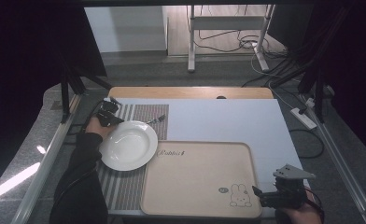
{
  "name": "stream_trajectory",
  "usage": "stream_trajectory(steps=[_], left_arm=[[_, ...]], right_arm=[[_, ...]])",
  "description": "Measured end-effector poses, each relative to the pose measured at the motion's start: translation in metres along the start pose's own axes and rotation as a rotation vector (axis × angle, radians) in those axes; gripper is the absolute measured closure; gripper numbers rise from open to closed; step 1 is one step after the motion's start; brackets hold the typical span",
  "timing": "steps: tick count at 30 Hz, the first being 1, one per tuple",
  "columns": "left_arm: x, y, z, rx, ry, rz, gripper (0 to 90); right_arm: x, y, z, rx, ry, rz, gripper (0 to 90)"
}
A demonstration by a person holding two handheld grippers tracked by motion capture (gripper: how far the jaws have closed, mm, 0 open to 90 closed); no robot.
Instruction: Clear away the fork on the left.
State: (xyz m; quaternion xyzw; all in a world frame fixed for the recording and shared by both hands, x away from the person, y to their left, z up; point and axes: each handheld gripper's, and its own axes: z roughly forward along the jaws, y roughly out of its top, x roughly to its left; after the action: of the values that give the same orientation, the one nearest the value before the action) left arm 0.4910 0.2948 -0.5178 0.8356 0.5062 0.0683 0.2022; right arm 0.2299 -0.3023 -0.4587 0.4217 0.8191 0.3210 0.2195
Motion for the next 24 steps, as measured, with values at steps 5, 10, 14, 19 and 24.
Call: stream_trajectory(steps=[5, 10, 14, 19, 24], left_arm=[[-0.009, 0.019, -0.001, -0.062, 0.015, -0.01, 65.1], [-0.019, 0.031, 0.002, -0.098, 0.008, 0.005, 39.4], [-0.031, 0.04, 0.008, -0.116, 0.009, 0.04, 21.5], [-0.044, 0.052, 0.024, -0.05, -0.025, 0.05, 4.8], [-0.048, 0.057, 0.035, 0.005, -0.016, 0.061, 4.8]], right_arm=[[0.0, 0.0, 0.0, 0.002, 0.002, 0.0, 0.0], [0.0, 0.0, 0.0, 0.001, 0.003, -0.002, 0.0], [0.0, 0.0, 0.0, -0.001, 0.004, -0.004, 0.0], [0.0, 0.0, 0.0, 0.0, 0.005, -0.006, 0.0], [0.0, 0.0, 0.0, -0.002, 0.006, -0.007, 0.0]])
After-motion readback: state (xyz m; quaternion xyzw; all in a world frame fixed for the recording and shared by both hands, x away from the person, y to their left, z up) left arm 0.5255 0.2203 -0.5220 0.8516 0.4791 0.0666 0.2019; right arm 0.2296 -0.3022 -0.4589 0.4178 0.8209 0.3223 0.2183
